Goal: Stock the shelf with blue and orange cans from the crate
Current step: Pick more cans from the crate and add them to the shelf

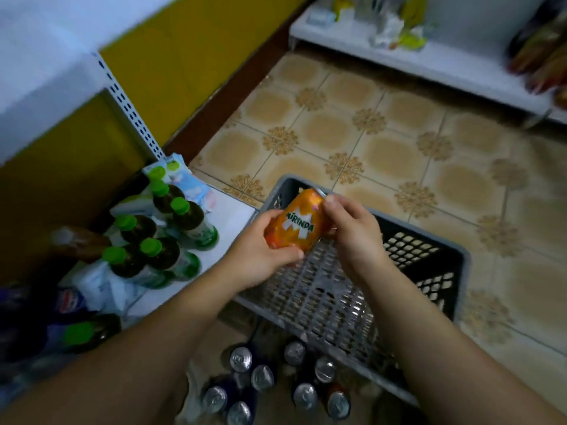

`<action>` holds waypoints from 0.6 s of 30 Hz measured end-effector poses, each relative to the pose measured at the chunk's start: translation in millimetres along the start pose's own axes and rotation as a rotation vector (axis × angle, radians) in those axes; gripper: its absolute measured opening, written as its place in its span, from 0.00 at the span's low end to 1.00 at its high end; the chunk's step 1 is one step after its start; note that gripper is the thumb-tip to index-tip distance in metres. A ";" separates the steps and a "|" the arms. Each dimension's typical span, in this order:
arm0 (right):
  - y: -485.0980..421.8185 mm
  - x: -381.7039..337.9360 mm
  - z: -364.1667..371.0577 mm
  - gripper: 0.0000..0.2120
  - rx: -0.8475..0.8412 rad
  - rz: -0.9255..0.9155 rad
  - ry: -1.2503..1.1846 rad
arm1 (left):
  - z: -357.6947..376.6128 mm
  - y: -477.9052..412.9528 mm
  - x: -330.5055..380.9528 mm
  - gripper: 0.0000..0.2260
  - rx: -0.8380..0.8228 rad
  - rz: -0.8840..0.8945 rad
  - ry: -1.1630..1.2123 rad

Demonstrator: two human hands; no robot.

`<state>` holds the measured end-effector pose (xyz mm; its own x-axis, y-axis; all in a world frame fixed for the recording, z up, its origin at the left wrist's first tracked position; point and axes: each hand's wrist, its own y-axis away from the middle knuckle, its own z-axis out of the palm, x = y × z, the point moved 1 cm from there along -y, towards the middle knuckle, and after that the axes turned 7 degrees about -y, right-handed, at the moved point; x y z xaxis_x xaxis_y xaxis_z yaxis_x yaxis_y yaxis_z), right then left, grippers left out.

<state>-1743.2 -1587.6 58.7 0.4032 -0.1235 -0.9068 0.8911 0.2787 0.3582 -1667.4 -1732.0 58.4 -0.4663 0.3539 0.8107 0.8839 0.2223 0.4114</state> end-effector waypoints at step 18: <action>277.3 -182.1 168.0 0.21 -0.468 -0.408 0.160 | -132.8 327.4 97.7 0.23 0.304 0.270 0.266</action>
<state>-1534.6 -1647.8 360.6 -0.0175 -0.1737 -0.9846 0.7664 0.6301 -0.1248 -1419.0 -1745.3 327.6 -0.1612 0.1994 0.9666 0.9037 0.4235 0.0633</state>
